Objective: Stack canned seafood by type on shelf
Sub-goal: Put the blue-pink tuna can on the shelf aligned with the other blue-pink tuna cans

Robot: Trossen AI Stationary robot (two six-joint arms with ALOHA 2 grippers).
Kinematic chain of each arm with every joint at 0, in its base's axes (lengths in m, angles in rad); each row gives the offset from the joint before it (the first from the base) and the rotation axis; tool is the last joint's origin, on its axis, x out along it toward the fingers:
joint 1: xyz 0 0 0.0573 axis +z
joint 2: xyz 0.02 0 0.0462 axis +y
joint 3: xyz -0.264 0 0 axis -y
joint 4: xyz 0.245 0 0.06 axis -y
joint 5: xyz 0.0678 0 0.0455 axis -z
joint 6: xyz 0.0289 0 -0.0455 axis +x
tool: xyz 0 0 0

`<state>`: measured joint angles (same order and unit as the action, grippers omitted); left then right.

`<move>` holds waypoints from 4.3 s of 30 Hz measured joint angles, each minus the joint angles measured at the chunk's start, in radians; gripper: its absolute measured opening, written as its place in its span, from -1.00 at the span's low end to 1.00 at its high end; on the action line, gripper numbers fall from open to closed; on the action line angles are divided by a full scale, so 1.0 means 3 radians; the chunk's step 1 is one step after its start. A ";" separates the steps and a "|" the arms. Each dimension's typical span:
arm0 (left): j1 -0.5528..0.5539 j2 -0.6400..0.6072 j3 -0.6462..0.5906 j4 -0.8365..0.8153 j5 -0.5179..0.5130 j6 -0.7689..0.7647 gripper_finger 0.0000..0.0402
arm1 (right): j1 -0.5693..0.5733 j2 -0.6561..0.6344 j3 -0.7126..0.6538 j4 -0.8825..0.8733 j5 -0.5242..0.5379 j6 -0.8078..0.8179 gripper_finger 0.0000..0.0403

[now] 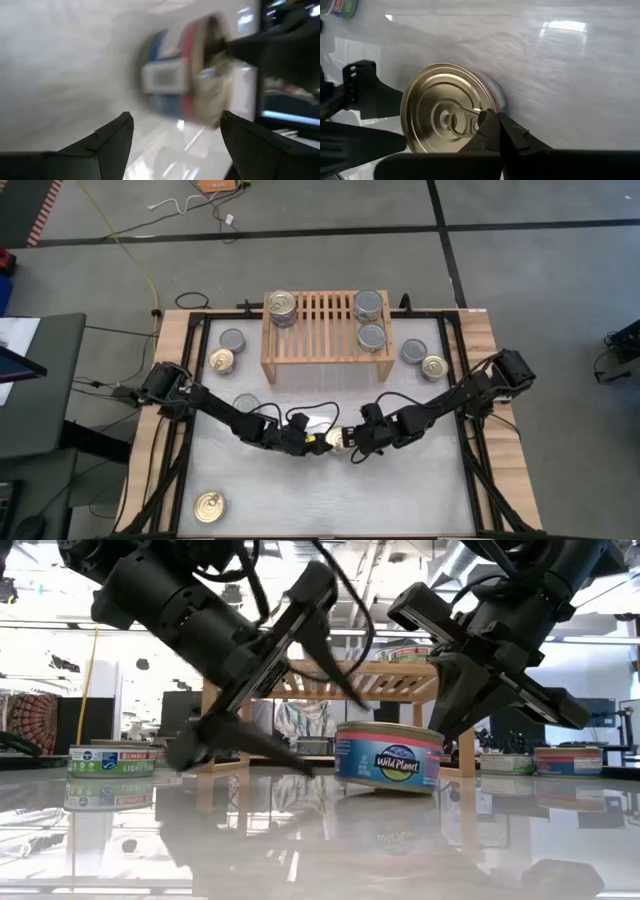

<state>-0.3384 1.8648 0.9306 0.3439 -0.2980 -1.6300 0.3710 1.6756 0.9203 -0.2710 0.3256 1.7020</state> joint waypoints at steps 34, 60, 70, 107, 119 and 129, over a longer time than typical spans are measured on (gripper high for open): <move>0.0074 0.0010 0.0001 0.0334 -0.0056 0.0280 0.42 | 0.0002 -0.0001 -0.0001 -0.0029 0.0057 0.0182 -0.93; 0.0070 0.0014 0.0001 0.0147 0.0110 0.0131 0.42 | 0.0004 -0.0003 0.0001 0.0446 0.0359 -0.0008 -0.94; 0.0073 0.0014 0.0003 0.0145 0.0120 0.0142 0.42 | 0.0059 -0.0003 0.0003 -0.0012 0.0092 0.0113 -0.94; 0.0099 -0.0009 0.0005 0.0117 0.0109 0.0248 0.42 | 0.0283 -0.0252 0.0005 -0.0293 0.0333 -0.0196 -0.52; 0.0124 -0.0009 0.0005 0.0176 0.0109 0.0269 0.42 | 0.0107 -0.0113 0.0003 -0.0070 0.0345 -0.0366 -0.10; 0.0127 -0.0009 0.0004 0.0226 0.0105 0.0243 0.42 | -0.0027 0.0003 0.0010 0.0022 0.0177 -0.0459 -0.23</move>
<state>-0.3005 1.8622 0.9318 0.4118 -0.2665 -1.5570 0.3628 1.6766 0.9232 -0.2644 0.3785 1.5642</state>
